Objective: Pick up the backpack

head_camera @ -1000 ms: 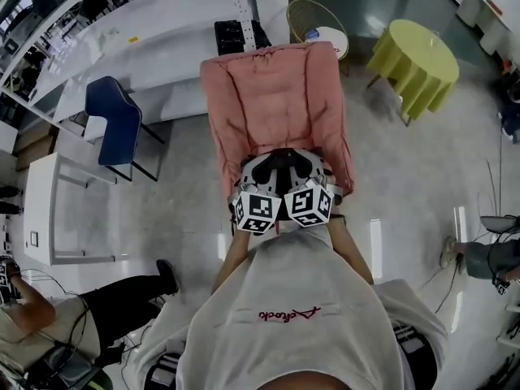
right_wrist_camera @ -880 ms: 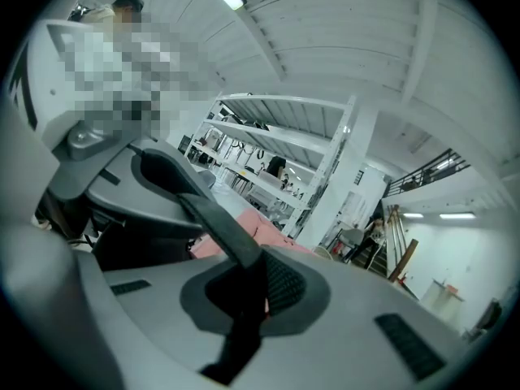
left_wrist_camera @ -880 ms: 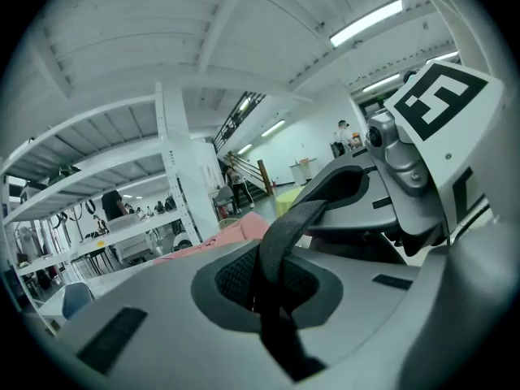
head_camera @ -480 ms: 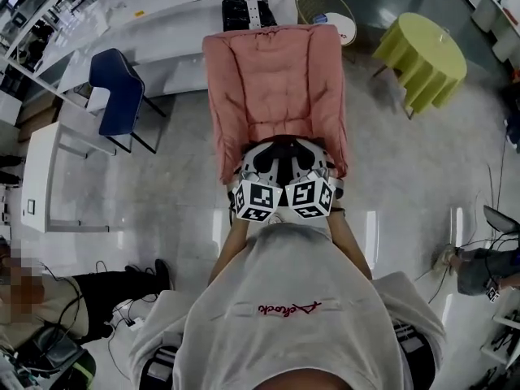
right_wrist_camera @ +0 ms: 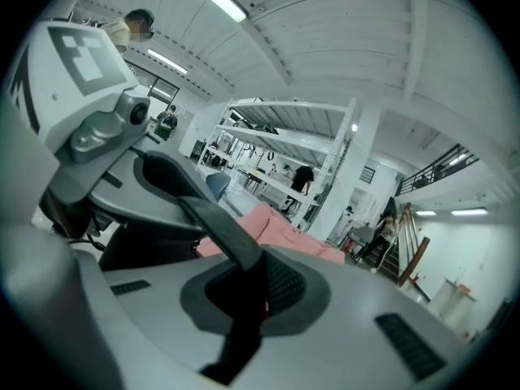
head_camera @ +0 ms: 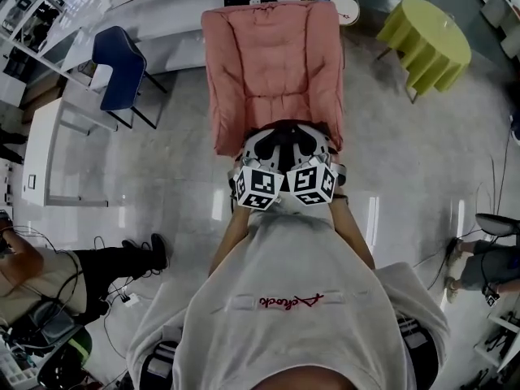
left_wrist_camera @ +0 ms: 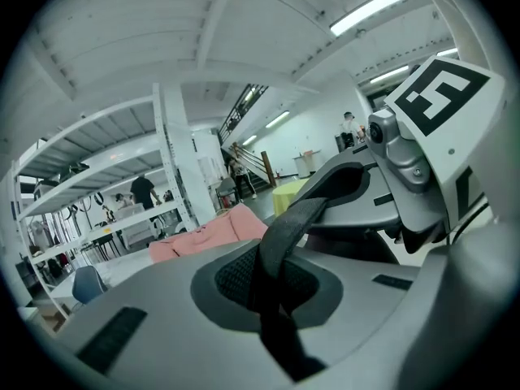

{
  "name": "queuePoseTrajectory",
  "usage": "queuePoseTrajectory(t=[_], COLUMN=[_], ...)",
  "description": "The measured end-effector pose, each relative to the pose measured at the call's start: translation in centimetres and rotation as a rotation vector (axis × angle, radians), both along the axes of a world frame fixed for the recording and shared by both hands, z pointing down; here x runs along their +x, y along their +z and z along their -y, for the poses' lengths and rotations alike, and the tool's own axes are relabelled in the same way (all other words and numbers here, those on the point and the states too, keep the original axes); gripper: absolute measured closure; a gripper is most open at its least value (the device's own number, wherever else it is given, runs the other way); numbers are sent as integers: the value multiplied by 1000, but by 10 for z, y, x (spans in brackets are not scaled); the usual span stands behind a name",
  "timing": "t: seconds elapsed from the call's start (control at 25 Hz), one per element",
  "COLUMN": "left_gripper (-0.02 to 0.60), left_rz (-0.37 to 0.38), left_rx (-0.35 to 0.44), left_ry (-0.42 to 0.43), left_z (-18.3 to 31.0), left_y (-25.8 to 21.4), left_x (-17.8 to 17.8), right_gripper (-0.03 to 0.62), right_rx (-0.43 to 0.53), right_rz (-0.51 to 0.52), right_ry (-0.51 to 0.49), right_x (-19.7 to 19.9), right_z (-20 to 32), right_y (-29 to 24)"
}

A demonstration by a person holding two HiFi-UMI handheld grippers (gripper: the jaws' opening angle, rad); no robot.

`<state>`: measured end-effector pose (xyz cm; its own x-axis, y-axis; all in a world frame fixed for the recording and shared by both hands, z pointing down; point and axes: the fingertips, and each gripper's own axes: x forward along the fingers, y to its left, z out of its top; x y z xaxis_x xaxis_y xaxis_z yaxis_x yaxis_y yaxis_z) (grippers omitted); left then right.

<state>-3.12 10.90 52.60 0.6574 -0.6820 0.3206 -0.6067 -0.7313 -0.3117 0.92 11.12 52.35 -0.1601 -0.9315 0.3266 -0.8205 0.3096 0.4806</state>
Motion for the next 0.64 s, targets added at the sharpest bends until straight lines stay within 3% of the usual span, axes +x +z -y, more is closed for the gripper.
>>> queuePoseTrajectory(t=[0.64], left_gripper=[558], left_rz=[-8], left_rx=[-39], left_ry=[15], left_z=[-75], left_y=[11], left_x=[10], right_gripper=[571], right_rx=[-53], right_rz=[4], right_ry=[21], right_x=[11], right_z=[-76], right_y=[12])
